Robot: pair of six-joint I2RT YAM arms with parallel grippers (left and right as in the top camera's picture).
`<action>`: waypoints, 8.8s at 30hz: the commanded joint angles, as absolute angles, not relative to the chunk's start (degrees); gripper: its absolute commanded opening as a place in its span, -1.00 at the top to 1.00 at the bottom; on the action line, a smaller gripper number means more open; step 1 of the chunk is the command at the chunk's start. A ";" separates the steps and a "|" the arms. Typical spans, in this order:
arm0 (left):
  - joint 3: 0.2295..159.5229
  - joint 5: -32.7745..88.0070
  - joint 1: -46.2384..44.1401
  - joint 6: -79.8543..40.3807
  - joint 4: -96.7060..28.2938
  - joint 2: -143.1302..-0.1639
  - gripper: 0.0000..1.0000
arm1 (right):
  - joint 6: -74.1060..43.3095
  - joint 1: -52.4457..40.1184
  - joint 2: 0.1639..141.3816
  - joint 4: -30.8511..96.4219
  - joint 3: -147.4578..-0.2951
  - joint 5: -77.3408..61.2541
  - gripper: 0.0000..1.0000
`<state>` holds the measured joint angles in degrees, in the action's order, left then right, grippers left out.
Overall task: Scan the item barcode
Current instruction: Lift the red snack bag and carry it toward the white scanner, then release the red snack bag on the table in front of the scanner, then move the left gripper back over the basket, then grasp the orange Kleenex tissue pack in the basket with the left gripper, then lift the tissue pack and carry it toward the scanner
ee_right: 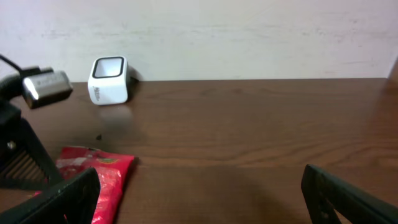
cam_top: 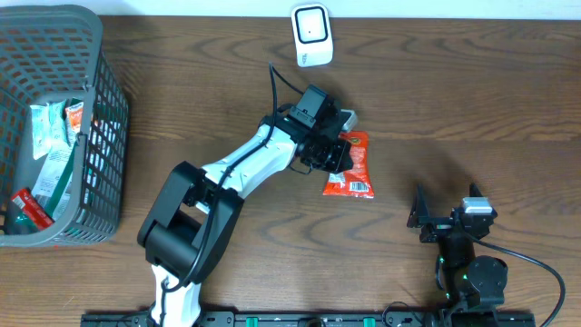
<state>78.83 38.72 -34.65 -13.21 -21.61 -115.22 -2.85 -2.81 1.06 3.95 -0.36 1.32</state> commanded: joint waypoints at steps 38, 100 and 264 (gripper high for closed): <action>80.58 16.62 -38.54 -11.94 -9.67 -116.84 0.85 | -3.79 -2.39 0.82 4.10 -0.32 1.89 -0.98; 122.67 -0.30 34.33 -5.96 -71.29 -118.80 -0.66 | -3.81 -2.39 0.82 4.10 -0.32 1.89 -0.99; 83.33 37.10 6.13 -11.38 -61.58 -69.10 0.85 | -3.81 -2.39 0.82 4.10 -0.32 1.89 -0.99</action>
<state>87.90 30.11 14.13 -15.57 -61.30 -67.51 -2.85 -2.81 1.06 3.95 -0.36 1.32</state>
